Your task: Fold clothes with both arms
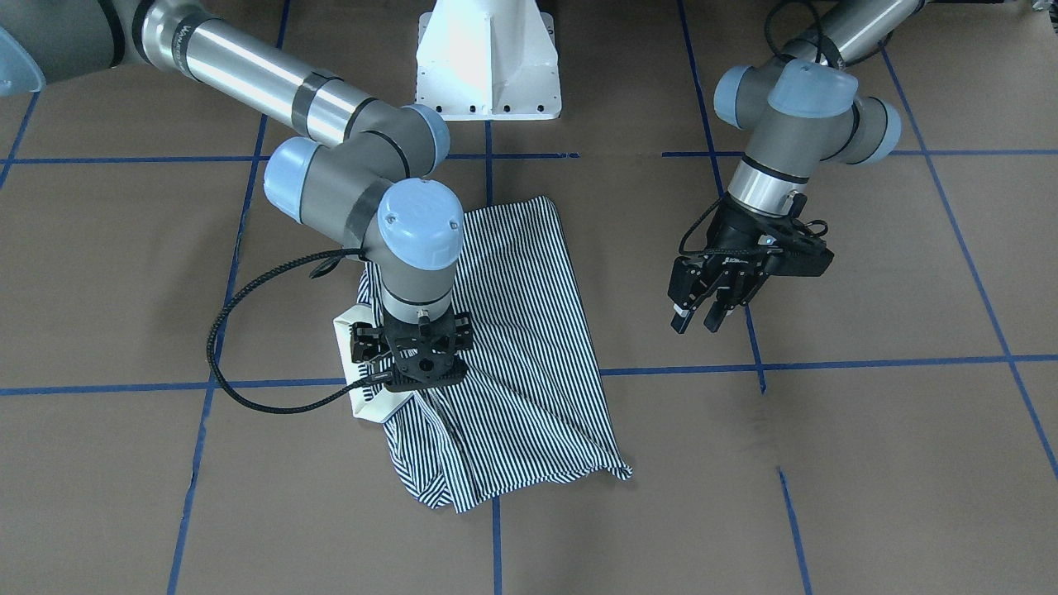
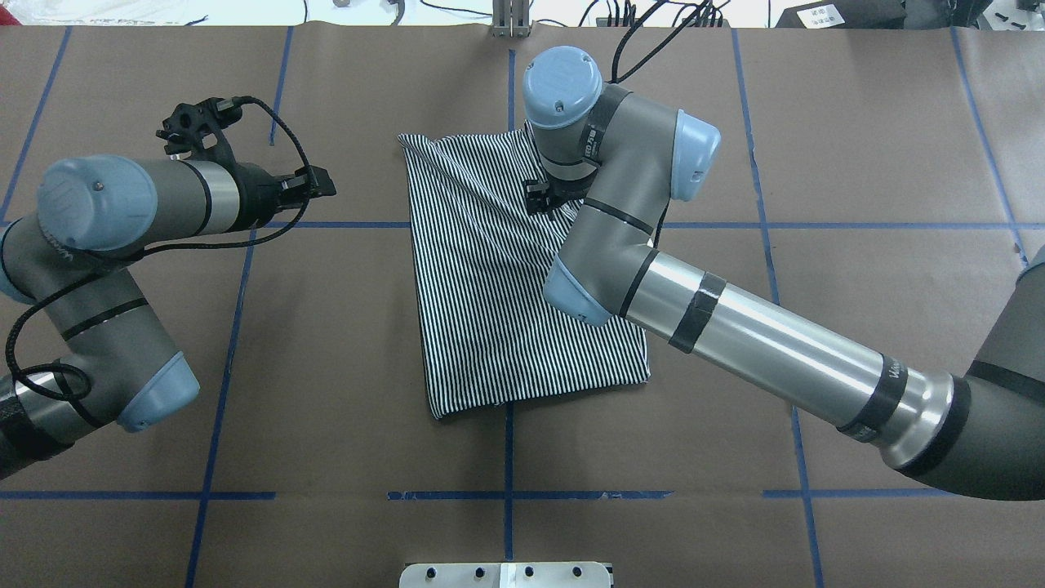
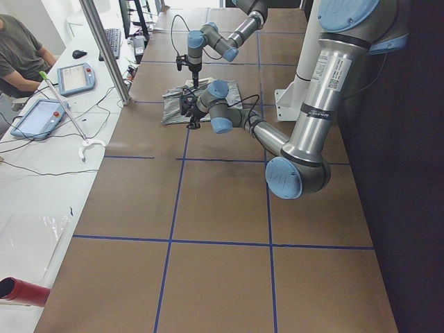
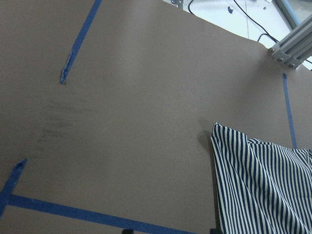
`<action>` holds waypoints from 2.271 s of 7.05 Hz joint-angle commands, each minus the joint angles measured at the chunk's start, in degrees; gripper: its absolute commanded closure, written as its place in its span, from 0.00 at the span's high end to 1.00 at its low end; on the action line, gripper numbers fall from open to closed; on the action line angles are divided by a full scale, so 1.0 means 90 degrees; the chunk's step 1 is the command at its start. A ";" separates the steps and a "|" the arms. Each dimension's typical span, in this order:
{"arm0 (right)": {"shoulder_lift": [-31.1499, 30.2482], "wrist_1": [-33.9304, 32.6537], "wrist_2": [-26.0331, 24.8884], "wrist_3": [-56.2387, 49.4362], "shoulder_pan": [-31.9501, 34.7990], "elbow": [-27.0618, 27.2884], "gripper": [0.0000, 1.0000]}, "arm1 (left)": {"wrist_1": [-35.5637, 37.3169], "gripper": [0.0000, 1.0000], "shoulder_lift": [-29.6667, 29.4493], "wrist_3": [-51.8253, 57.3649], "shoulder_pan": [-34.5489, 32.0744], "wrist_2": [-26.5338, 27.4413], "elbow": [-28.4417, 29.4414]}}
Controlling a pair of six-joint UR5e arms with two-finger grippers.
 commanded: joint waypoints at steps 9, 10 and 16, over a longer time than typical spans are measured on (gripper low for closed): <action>-0.0232 0.0420 -0.0123 -0.0981 0.0573 -0.0677 1.00 | 0.0005 0.61 0.0082 -0.0007 0.0002 -0.0347 -0.0176; -0.0252 0.0420 -0.0113 -0.1101 0.0702 -0.0687 1.00 | 0.0005 0.61 0.0111 0.0003 0.0002 -0.0347 -0.0167; -0.1865 0.0449 0.0134 0.2507 -0.0083 0.2552 0.98 | 0.0005 0.61 0.0111 0.0013 -0.0008 -0.0367 -0.0303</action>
